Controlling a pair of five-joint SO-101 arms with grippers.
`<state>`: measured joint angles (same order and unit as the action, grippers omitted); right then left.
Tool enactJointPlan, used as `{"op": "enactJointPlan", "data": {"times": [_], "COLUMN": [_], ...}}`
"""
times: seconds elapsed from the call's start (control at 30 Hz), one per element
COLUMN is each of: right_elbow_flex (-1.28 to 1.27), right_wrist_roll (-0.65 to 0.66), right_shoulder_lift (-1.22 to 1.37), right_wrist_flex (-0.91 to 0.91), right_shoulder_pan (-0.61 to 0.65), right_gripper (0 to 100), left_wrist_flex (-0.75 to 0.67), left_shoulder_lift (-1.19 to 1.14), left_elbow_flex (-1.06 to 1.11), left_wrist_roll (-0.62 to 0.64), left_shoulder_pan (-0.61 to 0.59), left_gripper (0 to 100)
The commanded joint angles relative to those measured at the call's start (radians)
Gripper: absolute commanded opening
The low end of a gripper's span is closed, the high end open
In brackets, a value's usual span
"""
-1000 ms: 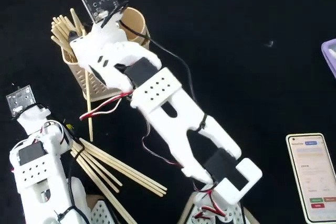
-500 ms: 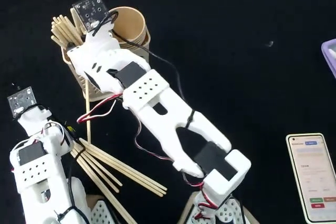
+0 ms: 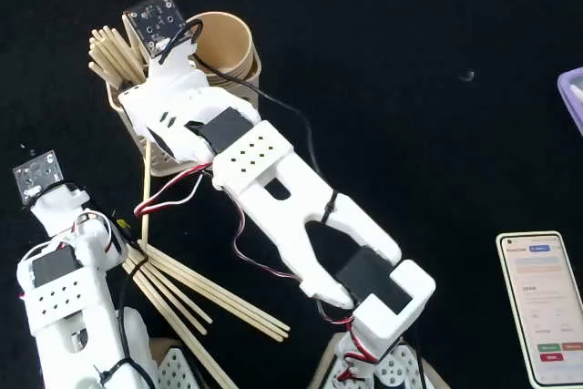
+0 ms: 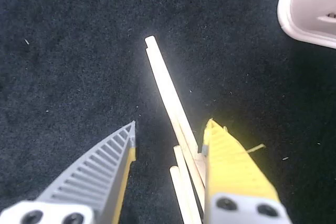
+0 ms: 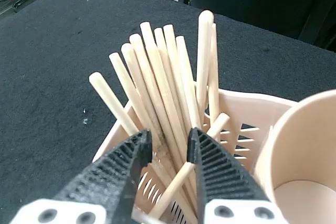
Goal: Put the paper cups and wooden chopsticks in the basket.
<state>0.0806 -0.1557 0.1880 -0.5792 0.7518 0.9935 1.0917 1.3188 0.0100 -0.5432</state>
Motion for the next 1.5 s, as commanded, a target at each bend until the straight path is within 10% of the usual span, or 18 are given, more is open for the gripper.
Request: {"op": "enactJointPlan", "data": {"times": [0.0, 1.47], "right_elbow_flex": [0.084, 0.186], "right_wrist_roll": [-0.003, -0.002], "right_shoulder_lift": [-0.056, -0.018], "right_wrist_flex": [-0.006, -0.193], "right_shoulder_pan": [0.005, -0.015], "right_gripper": [12.8, 16.3], "left_wrist_flex": [0.002, 0.003], "left_shoulder_lift": [0.012, 0.012], "left_elbow_flex": [-0.039, -0.041], "left_wrist_roll": [0.005, 0.005], "left_shoulder_pan": [0.013, 0.007], "left_gripper": [22, 22]}}
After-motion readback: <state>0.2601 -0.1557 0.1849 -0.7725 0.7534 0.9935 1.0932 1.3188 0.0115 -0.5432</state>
